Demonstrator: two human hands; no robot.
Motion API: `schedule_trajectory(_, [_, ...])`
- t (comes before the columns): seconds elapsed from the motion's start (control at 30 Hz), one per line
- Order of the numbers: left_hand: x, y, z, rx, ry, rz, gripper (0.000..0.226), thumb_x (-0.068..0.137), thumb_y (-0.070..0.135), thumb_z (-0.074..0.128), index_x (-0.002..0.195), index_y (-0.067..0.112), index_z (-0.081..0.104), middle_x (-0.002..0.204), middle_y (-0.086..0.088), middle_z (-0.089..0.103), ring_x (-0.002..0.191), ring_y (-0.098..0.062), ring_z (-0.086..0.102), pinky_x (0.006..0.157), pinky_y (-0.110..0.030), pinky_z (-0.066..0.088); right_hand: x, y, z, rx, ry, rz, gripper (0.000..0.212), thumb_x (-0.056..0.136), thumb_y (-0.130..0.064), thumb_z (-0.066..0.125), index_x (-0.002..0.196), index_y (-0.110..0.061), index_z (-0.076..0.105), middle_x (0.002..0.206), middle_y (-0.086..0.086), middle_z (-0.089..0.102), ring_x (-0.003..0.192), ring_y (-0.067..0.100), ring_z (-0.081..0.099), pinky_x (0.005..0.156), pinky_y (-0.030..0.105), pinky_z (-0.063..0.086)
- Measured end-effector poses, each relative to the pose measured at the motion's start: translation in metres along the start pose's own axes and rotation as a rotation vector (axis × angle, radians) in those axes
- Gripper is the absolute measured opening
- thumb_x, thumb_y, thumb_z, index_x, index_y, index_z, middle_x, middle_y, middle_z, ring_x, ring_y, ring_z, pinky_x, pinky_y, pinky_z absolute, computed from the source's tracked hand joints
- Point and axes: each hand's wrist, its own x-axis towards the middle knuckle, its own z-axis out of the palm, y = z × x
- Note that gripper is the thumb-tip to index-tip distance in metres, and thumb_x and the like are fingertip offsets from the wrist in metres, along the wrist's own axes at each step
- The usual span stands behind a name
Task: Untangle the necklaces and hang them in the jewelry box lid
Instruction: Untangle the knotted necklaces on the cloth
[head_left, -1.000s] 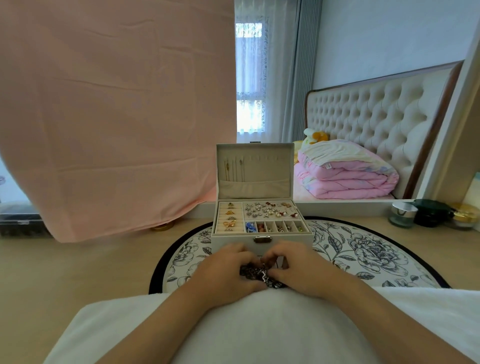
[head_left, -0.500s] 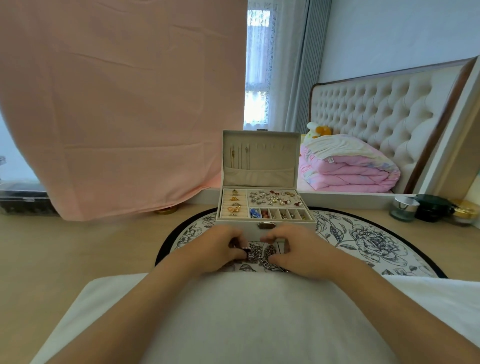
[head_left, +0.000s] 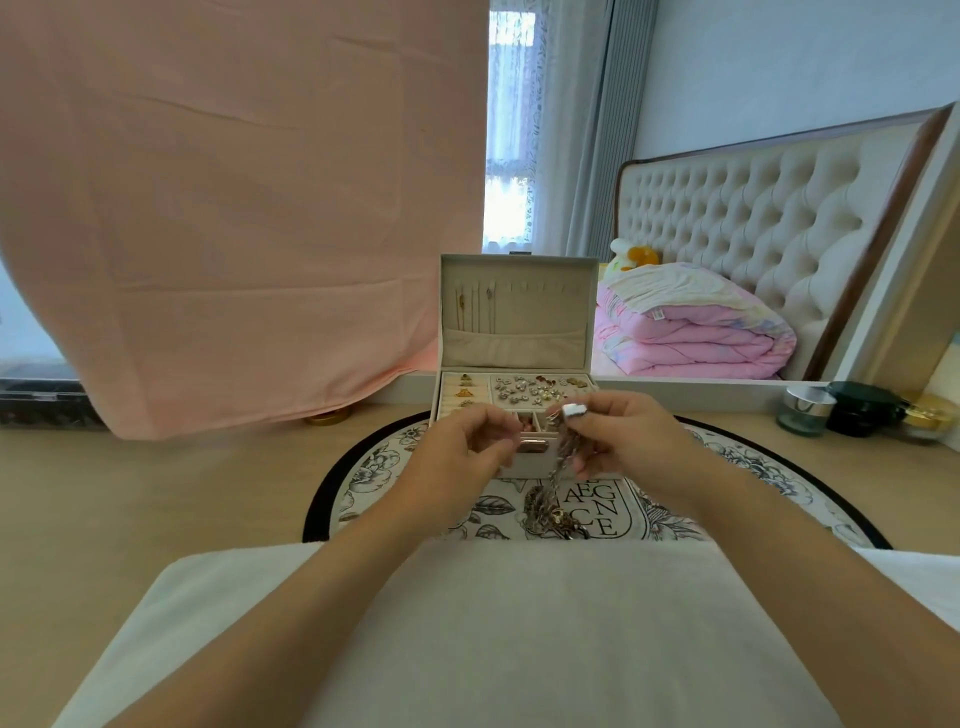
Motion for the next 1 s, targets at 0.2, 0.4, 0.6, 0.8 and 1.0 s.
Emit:
schedule_trajectory(0.2, [-0.006, -0.008, 0.018, 0.576, -0.431, 0.182, 0.041, 0.1, 0.019, 0.058, 0.139, 0.03, 0.058, 0.135, 0.012, 0.06, 0.121, -0.006, 0.051, 0.102, -0.016, 0.036, 0.004, -0.005, -0.021, -0.215, 0.125, 0.009, 0.027, 0.102, -0.013, 0.052, 0.091, -0.014, 0.076, 0.075, 0.01, 0.057, 0.045, 0.015, 0.046, 0.046, 0.028, 0.043])
schedule_trajectory(0.4, [-0.003, -0.007, 0.012, 0.756, -0.432, 0.2, 0.022, 0.093, 0.037, 0.066, 0.114, 0.035, 0.069, 0.109, 0.013, 0.058, 0.106, -0.007, 0.048, 0.095, -0.033, 0.048, 0.003, 0.008, -0.02, -0.412, 0.12, 0.009, 0.02, 0.099, -0.02, 0.058, 0.09, -0.019, 0.076, 0.064, -0.004, 0.059, 0.043, 0.006, 0.046, 0.042, 0.022, 0.036])
schedule_trajectory(0.6, [0.005, 0.01, -0.032, 1.062, -0.502, -0.109, 0.023, 0.092, 0.019, 0.065, 0.103, 0.038, 0.071, 0.113, 0.015, 0.065, 0.102, -0.011, 0.06, 0.091, -0.03, 0.052, 0.003, 0.017, -0.012, -0.438, -0.037, 0.074, 0.015, 0.099, -0.024, 0.06, 0.101, -0.018, 0.074, 0.074, -0.001, 0.074, 0.054, 0.013, 0.054, 0.054, 0.026, 0.042])
schedule_trajectory(0.8, [0.008, 0.012, -0.033, 1.255, -0.419, -0.085, 0.021, 0.093, 0.021, 0.057, 0.103, 0.033, 0.071, 0.107, 0.007, 0.066, 0.095, -0.017, 0.062, 0.084, -0.033, 0.057, 0.004, 0.024, -0.01, -0.589, -0.107, 0.059, 0.019, 0.101, -0.023, 0.058, 0.111, -0.027, 0.073, 0.102, -0.002, 0.074, 0.068, 0.013, 0.07, 0.057, 0.024, 0.049])
schedule_trajectory(1.0, [-0.002, 0.005, 0.016, 0.511, -0.171, 0.051, 0.034, 0.096, 0.024, 0.064, 0.129, 0.032, 0.061, 0.116, 0.017, 0.064, 0.103, 0.0, 0.059, 0.092, -0.022, 0.051, 0.006, 0.023, -0.012, -0.602, 0.023, -0.037, 0.012, 0.095, -0.02, 0.068, 0.094, -0.027, 0.078, 0.074, 0.001, 0.073, 0.064, 0.013, 0.066, 0.06, 0.029, 0.055])
